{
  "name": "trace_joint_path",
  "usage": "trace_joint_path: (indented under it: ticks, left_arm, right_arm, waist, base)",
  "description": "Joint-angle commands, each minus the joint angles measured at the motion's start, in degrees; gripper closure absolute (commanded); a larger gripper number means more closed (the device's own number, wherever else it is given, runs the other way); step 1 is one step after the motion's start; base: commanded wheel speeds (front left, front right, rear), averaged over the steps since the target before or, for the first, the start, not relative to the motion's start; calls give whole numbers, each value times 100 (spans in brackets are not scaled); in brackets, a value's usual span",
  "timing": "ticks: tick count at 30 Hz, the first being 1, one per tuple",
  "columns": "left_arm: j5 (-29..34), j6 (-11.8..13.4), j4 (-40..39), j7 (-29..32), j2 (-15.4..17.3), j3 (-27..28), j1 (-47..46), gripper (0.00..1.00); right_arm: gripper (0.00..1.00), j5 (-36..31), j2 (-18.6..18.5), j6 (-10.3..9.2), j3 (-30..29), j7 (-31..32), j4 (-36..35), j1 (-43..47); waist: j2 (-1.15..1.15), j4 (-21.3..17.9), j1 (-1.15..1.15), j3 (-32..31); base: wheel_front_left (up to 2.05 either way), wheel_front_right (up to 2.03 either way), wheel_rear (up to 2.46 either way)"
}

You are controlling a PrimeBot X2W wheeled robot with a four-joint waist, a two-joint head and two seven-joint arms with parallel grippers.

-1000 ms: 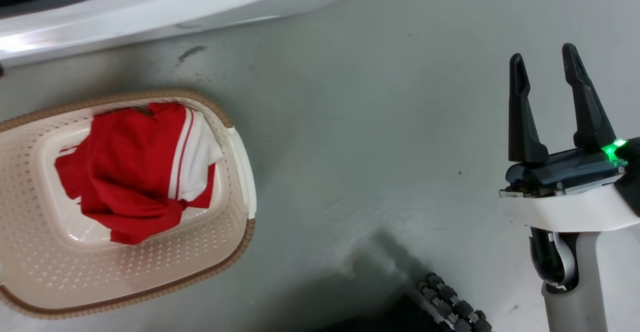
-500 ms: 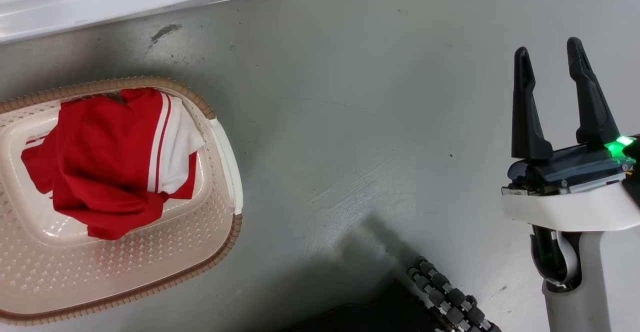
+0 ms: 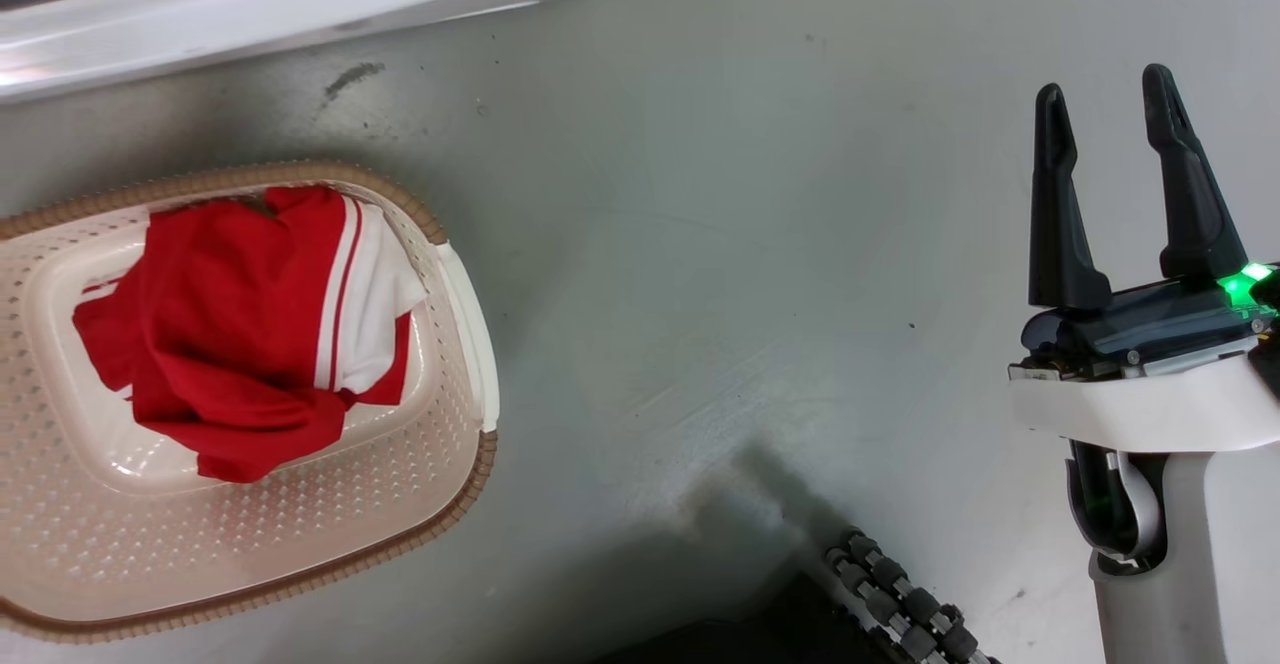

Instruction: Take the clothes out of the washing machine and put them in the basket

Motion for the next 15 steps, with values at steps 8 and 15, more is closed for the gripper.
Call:
trace_joint_path:
  ticks: [8, 15]
  left_arm:
    - [-370, 15, -77, -1043, -221, -28, 804, 100]
    - [-709, 15, -366, -2078, -486, -327, 1819, 100]
  right_arm:
    - [0, -257, 8, -4, -64, -14, 107, 111]
    - [0, -539, 5, -4, -124, -14, 223, 348]
  waist:
    - [0, 363, -1, -731]
    - [0, 763, -1, -1421]
  base:
    - [0, 0, 0]
    - [0, 0, 0]
